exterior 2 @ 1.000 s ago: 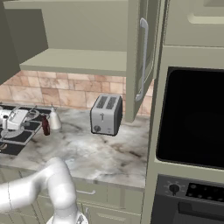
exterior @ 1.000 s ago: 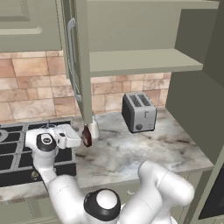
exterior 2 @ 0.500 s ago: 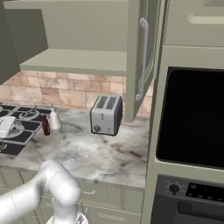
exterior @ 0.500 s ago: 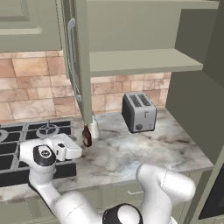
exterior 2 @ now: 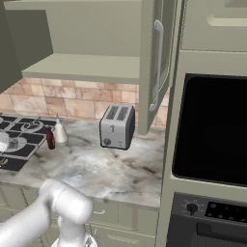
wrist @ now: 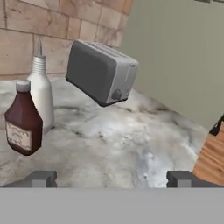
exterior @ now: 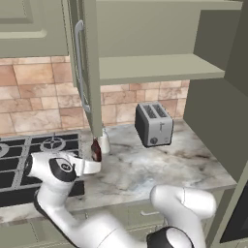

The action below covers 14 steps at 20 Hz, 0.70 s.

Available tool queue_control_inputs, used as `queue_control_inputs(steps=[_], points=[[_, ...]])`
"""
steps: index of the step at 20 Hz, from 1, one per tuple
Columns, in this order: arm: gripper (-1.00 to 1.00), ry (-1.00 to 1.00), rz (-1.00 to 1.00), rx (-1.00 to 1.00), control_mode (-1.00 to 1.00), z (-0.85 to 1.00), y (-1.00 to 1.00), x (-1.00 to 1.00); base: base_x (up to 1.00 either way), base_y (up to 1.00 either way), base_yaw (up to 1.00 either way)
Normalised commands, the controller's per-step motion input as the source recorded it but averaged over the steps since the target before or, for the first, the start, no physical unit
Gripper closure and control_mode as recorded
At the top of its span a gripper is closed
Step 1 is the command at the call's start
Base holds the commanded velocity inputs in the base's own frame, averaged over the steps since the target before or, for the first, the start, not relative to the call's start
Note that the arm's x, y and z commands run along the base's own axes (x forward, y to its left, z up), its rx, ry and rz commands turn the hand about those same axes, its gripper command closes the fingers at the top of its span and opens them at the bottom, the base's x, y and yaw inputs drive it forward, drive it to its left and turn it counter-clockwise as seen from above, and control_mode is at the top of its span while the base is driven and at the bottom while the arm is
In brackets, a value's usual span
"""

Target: Take 2 condiments from the cabinet and move them on the counter near the stove.Make sure the condiments are lined up with each other, next to each other.

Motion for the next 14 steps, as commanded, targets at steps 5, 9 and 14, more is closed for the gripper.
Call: queue_control_inputs(steps=[5,9,14], points=[[-1.0,0.31,0.16,0.12,-1.0,0.37,-0.11,-0.02,0.0,0.0,0.0],[-1.0,0.19,0.17,0.1,-1.0,0.24,-0.36,-0.11,0.0,0.0,0.0],[-1.0,0.13,0.18,0.08,-1.0,0.12,-0.54,-0.12,0.0,0.0,0.0]])
